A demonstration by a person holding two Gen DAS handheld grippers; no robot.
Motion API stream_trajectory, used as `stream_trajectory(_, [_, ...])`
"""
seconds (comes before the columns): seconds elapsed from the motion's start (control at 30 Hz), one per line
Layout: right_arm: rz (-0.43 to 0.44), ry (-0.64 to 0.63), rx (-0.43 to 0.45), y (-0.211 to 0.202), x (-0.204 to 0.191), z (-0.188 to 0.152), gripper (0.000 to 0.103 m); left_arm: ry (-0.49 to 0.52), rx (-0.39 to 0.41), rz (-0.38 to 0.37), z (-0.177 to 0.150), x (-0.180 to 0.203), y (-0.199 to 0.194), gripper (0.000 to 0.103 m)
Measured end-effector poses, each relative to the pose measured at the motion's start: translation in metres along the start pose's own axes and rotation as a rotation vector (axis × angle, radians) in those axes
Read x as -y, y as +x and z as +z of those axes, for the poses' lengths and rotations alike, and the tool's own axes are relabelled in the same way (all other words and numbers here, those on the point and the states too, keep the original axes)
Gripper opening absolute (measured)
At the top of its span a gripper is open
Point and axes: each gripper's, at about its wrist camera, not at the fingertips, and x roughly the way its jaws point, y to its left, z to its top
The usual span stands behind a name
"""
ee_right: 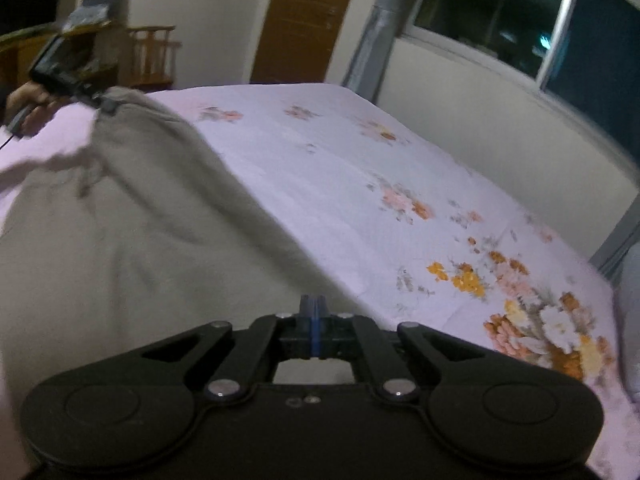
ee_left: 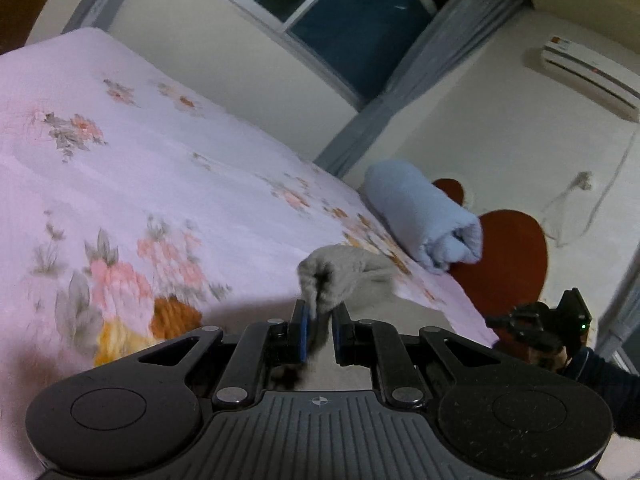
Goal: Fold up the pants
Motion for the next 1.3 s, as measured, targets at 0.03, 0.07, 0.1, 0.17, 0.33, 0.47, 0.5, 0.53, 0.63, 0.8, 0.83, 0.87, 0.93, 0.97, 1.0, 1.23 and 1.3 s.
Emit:
stream_trajectory(0.03, [0.011,-0.015,-0.019,-0.01,-0.012,-0.005,0.0,-0.016,0.008,-0.002,-0.007,-0.001,-0.009,0.012])
stream_trajectory(0.07, [0.009,-0.042,-0.037,-0.016,-0.022,-0.011,0.0,-0.027,0.004,0.004,-0.015,-0.003,-0.018,0.012])
stream_trajectory(0.1, [0.0,-0.059,-0.043,-0.018,-0.028,-0.015,0.0,-0.033,0.012,0.019,-0.023,-0.004,-0.028,0.012])
stream_trajectory(0.17, [0.002,-0.024,-0.055,-0.013,-0.027,-0.021,0.0,-0.074,0.021,0.044,-0.034,-0.013,-0.038,0.012])
stream_trajectory(0.33, [-0.062,0.073,-0.003,0.025,0.001,-0.014,0.026,-0.111,0.022,0.214,-0.024,-0.031,-0.025,0.013])
stream_trajectory(0.47, [-0.049,0.154,-0.01,0.075,0.036,0.001,0.026,-0.192,0.034,0.184,0.012,-0.059,0.013,0.013])
stream_trajectory(0.5, [-0.037,0.173,-0.006,0.081,0.04,0.0,0.026,-0.202,0.006,0.193,0.02,-0.067,0.027,0.014])
stream_trajectory(0.53, [-0.021,0.186,0.001,0.088,0.046,0.001,0.026,-0.213,-0.027,0.188,0.024,-0.073,0.041,0.016])
stream_trajectory(0.63, [-0.016,0.171,0.017,0.103,0.052,-0.003,0.026,-0.27,-0.124,0.173,0.026,-0.097,0.078,0.066])
stream_trajectory(0.8, [0.006,0.192,0.033,0.113,0.053,-0.013,0.026,-0.299,-0.189,0.092,0.013,-0.124,0.107,0.077])
stream_trajectory(0.83, [0.013,0.202,0.038,0.115,0.057,-0.014,0.026,-0.312,-0.172,0.072,0.014,-0.128,0.109,0.077])
stream_trajectory(0.87, [0.014,0.209,0.038,0.118,0.061,-0.015,0.026,-0.305,-0.171,0.079,0.016,-0.131,0.114,0.075])
stream_trajectory(0.93, [0.001,0.236,0.026,0.126,0.071,-0.017,0.026,-0.27,-0.193,0.098,0.021,-0.131,0.124,0.072])
stream_trajectory(0.97, [0.004,0.264,0.025,0.129,0.076,-0.018,0.026,-0.246,-0.199,0.122,0.025,-0.129,0.127,0.069])
stream_trajectory(1.0, [0.01,0.282,0.026,0.13,0.08,-0.019,0.026,-0.229,-0.193,0.139,0.029,-0.127,0.127,0.068])
stream_trajectory(1.23, [0.018,0.285,0.042,0.121,0.08,-0.023,0.026,-0.234,-0.227,0.14,0.025,-0.142,0.11,0.068])
stream_trajectory(1.3, [0.026,0.298,0.043,0.122,0.081,-0.023,0.026,-0.301,-0.197,0.059,0.019,-0.152,0.123,0.072])
